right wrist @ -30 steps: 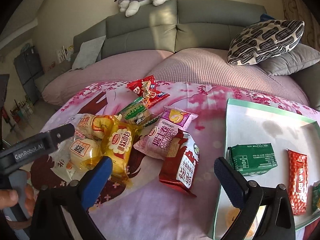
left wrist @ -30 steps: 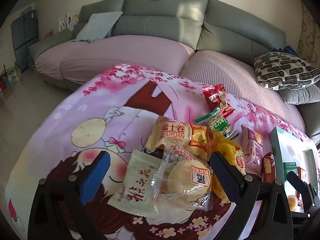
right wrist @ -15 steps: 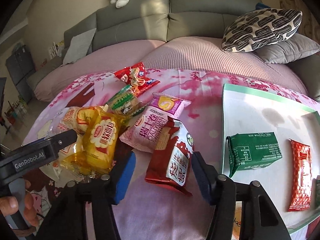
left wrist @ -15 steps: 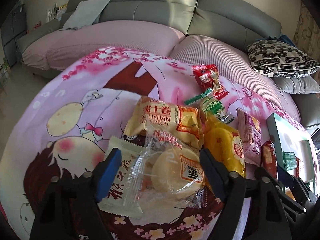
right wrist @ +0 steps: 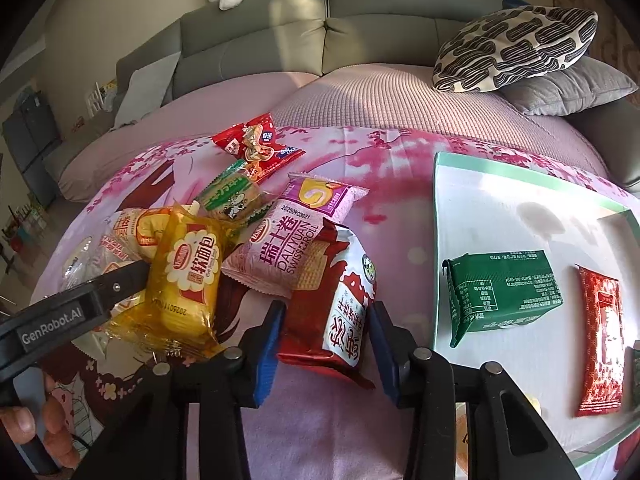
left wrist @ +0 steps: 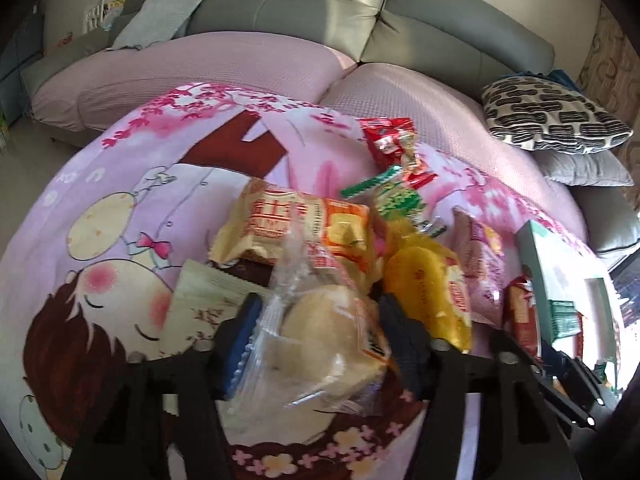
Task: Organize snacks
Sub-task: 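Grasp the clear bagged bun with left while right grasps the red wafer packet, then carry the bagged bun and red wafer packet over the tray with both grippers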
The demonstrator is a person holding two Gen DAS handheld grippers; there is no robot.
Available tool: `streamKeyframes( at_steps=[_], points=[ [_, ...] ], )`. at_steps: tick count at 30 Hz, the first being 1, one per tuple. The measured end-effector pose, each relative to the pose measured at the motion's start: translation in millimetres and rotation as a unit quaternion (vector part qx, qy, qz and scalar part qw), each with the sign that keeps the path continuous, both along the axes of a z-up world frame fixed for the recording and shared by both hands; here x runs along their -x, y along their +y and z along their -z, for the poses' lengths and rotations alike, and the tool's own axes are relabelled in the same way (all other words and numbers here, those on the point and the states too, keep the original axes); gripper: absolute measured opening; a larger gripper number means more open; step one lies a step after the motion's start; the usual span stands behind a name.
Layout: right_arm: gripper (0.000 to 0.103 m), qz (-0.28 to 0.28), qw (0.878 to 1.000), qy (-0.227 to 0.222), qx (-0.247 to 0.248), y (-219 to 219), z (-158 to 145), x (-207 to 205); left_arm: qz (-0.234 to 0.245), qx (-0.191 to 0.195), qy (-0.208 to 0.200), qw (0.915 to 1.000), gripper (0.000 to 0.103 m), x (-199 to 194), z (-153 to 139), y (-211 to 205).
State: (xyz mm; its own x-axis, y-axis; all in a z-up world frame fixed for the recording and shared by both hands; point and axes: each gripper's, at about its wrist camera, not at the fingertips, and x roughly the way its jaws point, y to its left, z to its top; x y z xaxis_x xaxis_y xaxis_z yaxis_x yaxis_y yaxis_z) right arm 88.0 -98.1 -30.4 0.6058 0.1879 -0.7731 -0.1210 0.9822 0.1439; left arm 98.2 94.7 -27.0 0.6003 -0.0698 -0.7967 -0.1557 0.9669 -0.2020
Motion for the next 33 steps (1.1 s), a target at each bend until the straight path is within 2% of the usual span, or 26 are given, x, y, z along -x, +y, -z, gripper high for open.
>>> streamKeyframes(
  at_steps=[4,6,19,33],
  points=[
    [0.037,0.007,1.0,0.003,0.0,-3,-1,0,0.001,-0.01,-0.002,1.0,0.058,1,-2,-4],
    [0.028,0.013,1.0,0.005,0.0,-6,-1,0,0.001,-0.007,-0.003,1.0,0.056,2,-2,-4],
    [0.027,0.017,1.0,0.001,-0.026,-16,-7,3,0.009,-0.007,-0.017,0.9998,0.042,7,-13,-6],
    [0.026,0.009,0.999,-0.006,-0.041,-17,-15,7,0.012,-0.014,-0.034,0.9992,0.037,12,-26,-7]
  ],
)
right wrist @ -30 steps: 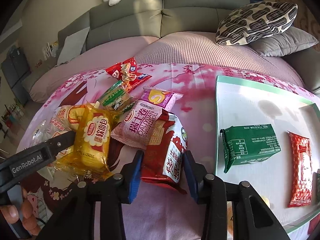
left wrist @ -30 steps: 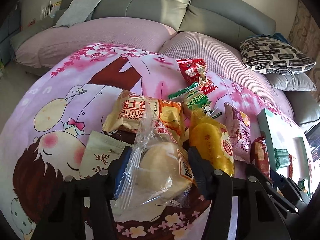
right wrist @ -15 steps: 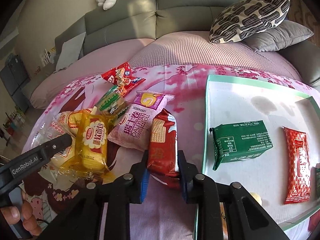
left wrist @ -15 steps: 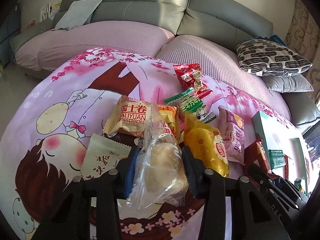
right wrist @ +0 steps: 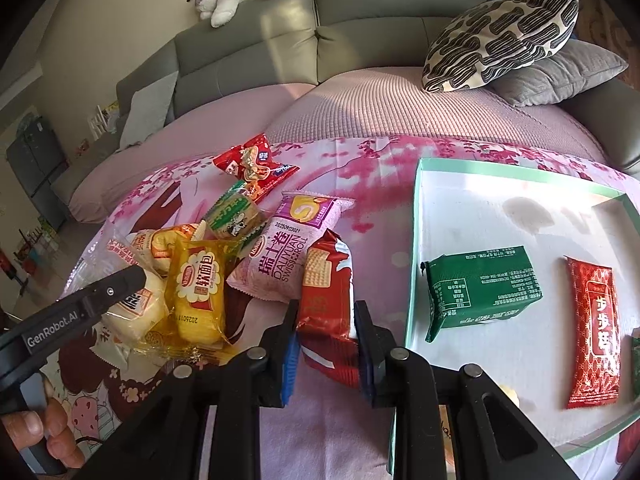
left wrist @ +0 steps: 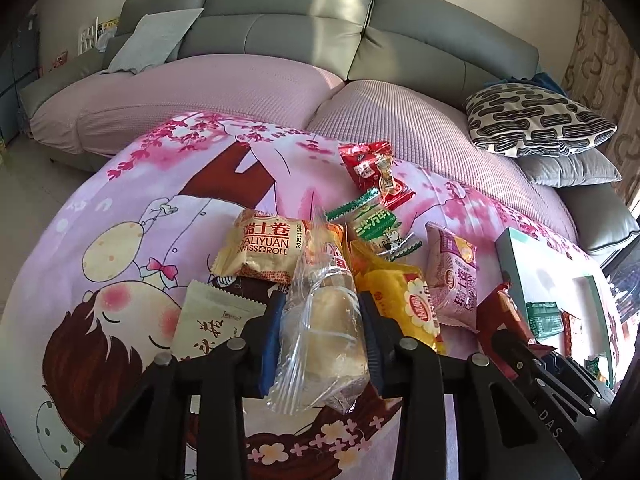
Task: Organize snacks
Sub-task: 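Carry the bagged bun and red wafer packet over the tray with both grippers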
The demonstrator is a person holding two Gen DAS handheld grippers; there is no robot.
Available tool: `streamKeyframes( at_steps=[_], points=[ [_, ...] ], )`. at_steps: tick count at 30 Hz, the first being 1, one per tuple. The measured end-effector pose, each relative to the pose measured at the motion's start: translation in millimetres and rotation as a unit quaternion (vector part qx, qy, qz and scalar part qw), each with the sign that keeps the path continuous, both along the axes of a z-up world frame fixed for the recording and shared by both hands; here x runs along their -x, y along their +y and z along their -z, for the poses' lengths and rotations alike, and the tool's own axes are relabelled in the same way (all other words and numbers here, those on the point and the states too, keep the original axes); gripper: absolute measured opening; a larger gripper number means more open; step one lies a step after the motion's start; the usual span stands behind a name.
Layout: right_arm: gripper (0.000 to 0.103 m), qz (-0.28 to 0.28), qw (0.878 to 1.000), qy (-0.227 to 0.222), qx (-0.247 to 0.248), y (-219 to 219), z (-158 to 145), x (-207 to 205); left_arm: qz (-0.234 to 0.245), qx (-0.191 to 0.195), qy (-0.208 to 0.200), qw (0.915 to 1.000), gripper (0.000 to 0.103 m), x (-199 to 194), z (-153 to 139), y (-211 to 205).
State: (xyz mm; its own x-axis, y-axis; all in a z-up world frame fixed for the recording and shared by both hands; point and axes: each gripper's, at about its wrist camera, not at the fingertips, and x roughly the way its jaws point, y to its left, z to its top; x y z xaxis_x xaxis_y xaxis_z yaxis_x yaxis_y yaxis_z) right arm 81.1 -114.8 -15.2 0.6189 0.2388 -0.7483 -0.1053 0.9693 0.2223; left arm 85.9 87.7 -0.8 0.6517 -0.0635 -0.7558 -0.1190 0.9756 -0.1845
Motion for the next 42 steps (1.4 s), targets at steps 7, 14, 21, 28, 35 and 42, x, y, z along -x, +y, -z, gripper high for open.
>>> streamKeyframes(
  at_steps=[7,14,21,28,35,42],
  points=[
    [0.026,0.003,1.0,-0.018,-0.01,-5,-12,5,-0.005,-0.003,-0.024,0.9997,0.036,7,-17,2],
    [0.026,0.004,0.999,-0.039,-0.017,-9,-27,11,-0.007,-0.005,-0.048,0.9988,0.036,15,-35,3],
    [0.026,0.002,0.999,-0.041,-0.023,-10,-30,12,-0.008,-0.009,-0.059,0.9982,0.036,19,-45,0],
    [0.026,0.006,0.999,-0.044,-0.029,-17,-33,15,-0.011,-0.014,-0.074,0.9971,0.036,24,-56,-3],
    [0.026,0.008,0.998,-0.048,-0.037,-22,-36,18,-0.008,-0.019,-0.083,0.9964,0.036,27,-64,-10],
    [0.026,0.022,0.997,-0.051,-0.047,-37,-39,20,0.014,-0.025,-0.088,0.9957,0.036,26,-69,-32]
  ],
)
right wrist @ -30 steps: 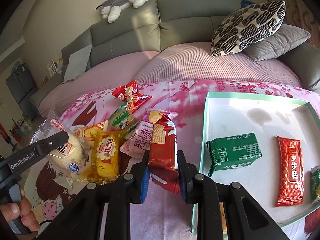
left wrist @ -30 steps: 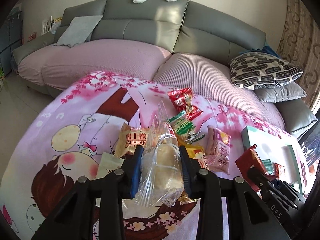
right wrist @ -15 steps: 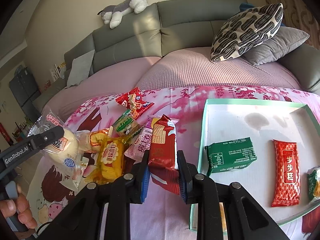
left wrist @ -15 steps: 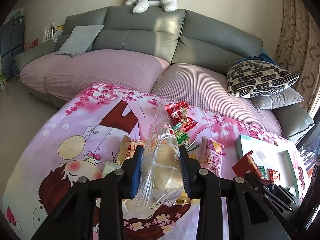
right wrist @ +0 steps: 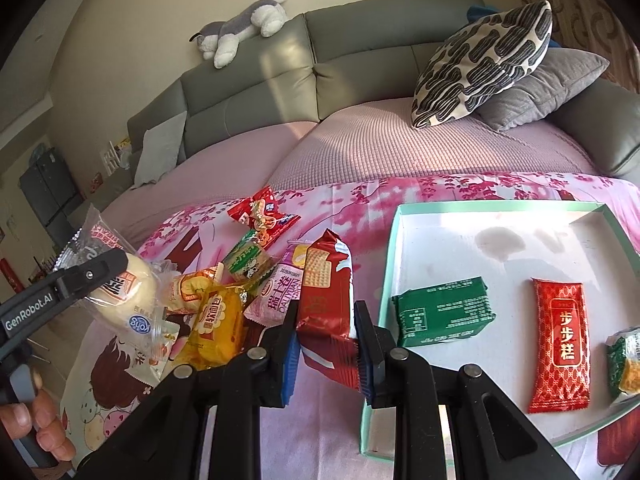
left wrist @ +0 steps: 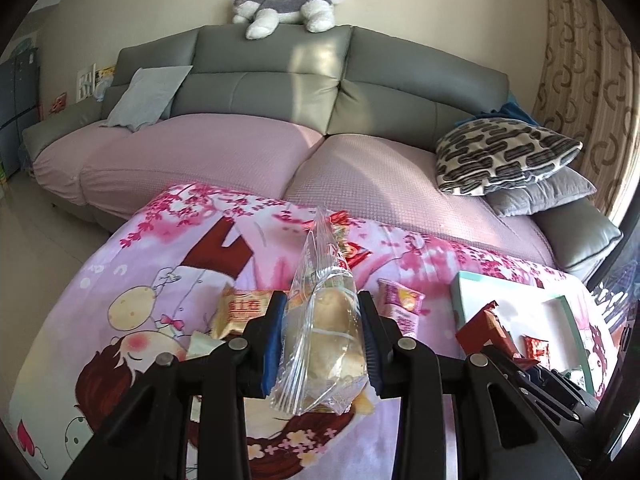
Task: Organize snacks
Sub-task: 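Carry the bagged bun and red wafer packet over the tray with both grippers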
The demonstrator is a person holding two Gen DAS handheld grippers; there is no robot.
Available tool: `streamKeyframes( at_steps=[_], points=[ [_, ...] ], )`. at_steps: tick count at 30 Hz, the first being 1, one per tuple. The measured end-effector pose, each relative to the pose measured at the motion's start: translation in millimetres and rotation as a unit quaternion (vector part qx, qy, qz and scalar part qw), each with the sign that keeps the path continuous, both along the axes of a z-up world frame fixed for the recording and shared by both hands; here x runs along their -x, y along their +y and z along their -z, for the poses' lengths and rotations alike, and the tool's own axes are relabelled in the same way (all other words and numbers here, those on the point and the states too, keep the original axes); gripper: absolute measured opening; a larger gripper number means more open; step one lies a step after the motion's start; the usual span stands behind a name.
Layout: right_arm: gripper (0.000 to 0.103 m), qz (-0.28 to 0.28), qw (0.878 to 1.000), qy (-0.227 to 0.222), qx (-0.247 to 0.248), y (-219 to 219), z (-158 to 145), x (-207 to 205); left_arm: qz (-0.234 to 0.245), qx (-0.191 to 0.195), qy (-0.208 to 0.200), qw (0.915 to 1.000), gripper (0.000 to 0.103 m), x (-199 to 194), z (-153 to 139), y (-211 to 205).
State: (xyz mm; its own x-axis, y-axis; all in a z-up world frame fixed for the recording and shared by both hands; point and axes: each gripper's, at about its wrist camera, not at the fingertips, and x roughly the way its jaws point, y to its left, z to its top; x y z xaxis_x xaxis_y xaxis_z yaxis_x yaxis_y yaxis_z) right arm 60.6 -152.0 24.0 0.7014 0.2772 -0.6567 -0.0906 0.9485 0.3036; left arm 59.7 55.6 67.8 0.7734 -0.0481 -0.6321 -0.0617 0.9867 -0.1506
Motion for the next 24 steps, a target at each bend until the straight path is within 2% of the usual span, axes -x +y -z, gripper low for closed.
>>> streamKeyframes(
  at_steps=[13,24],
  points=[
    [0.026,0.068,0.998,-0.008,-0.006,-68,-8,7,0.064,0.004,-0.007,0.9979,0.036,-6,-4,-64],
    [0.026,0.165,0.986,-0.013,-0.008,-153,-13,23,0.123,0.004,-0.017,0.9922,0.036,-6,-8,-119]
  ],
)
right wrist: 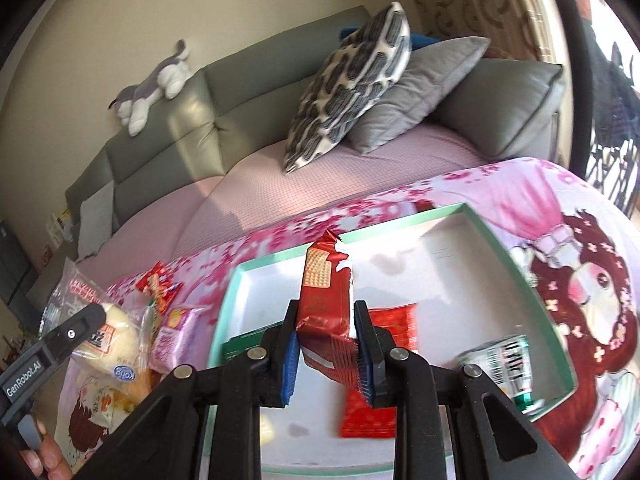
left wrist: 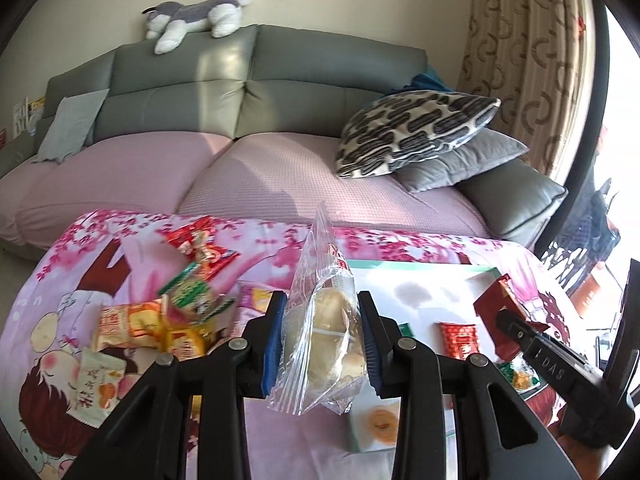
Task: Organize snacks
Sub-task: 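Carry the bagged bun and red wafer packet over the tray with both grippers, then lower both held snacks into the tray and open both grippers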
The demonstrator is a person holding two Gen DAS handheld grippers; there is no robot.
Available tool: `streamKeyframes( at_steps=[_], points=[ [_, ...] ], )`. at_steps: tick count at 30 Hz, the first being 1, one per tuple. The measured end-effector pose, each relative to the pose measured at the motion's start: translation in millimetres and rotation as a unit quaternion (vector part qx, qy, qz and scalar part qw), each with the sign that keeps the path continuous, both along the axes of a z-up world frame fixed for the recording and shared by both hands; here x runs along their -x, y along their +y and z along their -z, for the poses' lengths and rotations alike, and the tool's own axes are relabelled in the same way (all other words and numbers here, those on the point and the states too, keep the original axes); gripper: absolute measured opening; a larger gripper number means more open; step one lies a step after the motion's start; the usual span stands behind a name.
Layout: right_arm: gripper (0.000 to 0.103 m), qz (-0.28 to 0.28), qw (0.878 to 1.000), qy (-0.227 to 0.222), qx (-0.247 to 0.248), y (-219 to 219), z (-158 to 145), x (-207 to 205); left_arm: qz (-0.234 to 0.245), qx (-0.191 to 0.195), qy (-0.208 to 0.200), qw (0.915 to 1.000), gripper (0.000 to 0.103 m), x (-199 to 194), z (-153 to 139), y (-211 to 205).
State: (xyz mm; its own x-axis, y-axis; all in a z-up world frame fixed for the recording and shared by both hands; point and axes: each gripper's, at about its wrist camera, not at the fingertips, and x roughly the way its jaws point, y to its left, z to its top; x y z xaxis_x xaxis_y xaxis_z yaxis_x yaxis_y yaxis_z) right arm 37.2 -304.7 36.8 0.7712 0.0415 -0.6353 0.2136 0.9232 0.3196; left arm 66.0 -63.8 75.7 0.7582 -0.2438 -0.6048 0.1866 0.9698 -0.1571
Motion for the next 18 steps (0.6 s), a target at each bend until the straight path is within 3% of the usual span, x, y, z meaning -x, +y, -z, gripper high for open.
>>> streamKeyframes(
  at_steps=[10,18],
  points=[
    [0.026,0.063,0.998,-0.007,0.004,-55,-5,18,0.059,0.006,-0.006,0.9982,0.036,2,1,-48],
    [0.026,0.081,0.997,-0.013,0.005,-73,-5,24,0.108,0.001,-0.008,0.9941,0.036,4,5,-88]
  ],
)
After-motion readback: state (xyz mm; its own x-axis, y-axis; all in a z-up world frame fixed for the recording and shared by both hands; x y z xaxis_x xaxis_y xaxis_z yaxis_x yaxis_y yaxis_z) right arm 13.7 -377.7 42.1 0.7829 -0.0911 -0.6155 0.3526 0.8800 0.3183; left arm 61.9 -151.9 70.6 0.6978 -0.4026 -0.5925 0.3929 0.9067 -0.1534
